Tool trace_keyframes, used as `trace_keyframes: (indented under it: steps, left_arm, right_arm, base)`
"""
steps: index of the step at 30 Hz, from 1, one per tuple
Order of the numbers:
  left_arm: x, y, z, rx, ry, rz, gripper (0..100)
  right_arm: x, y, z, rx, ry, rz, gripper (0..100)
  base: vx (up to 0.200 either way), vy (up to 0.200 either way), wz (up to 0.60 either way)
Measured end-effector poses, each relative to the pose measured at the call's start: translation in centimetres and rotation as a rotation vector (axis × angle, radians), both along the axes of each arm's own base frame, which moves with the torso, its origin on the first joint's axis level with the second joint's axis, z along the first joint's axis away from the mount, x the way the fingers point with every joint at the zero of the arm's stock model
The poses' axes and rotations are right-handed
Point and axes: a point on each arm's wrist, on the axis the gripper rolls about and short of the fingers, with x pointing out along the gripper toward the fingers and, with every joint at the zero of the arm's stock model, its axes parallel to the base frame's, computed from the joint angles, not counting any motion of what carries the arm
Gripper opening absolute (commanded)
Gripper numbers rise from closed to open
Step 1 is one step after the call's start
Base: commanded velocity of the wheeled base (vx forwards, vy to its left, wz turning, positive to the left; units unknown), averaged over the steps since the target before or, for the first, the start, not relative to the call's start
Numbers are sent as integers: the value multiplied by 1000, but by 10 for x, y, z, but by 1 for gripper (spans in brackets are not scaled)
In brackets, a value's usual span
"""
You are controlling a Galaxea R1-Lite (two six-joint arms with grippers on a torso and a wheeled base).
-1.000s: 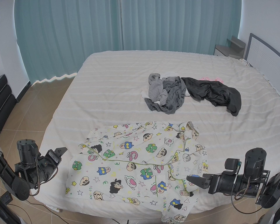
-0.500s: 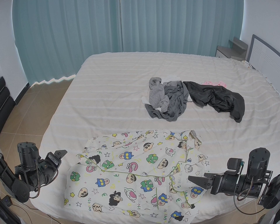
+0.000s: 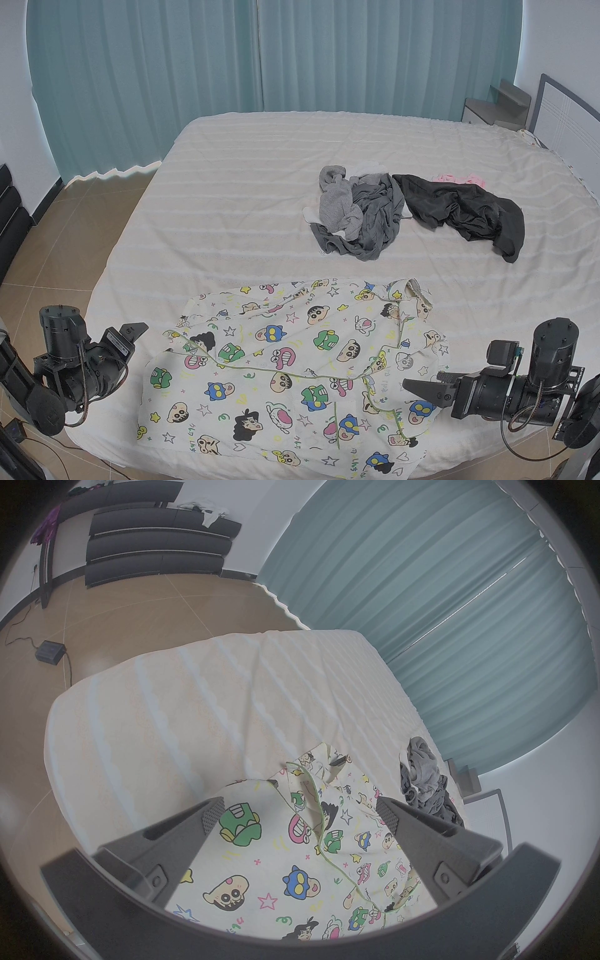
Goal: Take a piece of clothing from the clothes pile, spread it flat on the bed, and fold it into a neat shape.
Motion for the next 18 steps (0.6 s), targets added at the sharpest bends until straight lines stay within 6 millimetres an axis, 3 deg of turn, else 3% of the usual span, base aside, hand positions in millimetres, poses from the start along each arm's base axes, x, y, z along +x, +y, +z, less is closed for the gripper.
trace_keyframes:
  steps: [15,18]
  left_arm:
    - [1,0,-2,0,9,0,100]
    - [1,0,-3,1,16,2,100]
  right_arm:
    - [-1,1,-1,-3,5,7,100]
    - [-1,1,-1,-4,6,7,100]
  base:
    - [0,200,0]
    - [0,0,0]
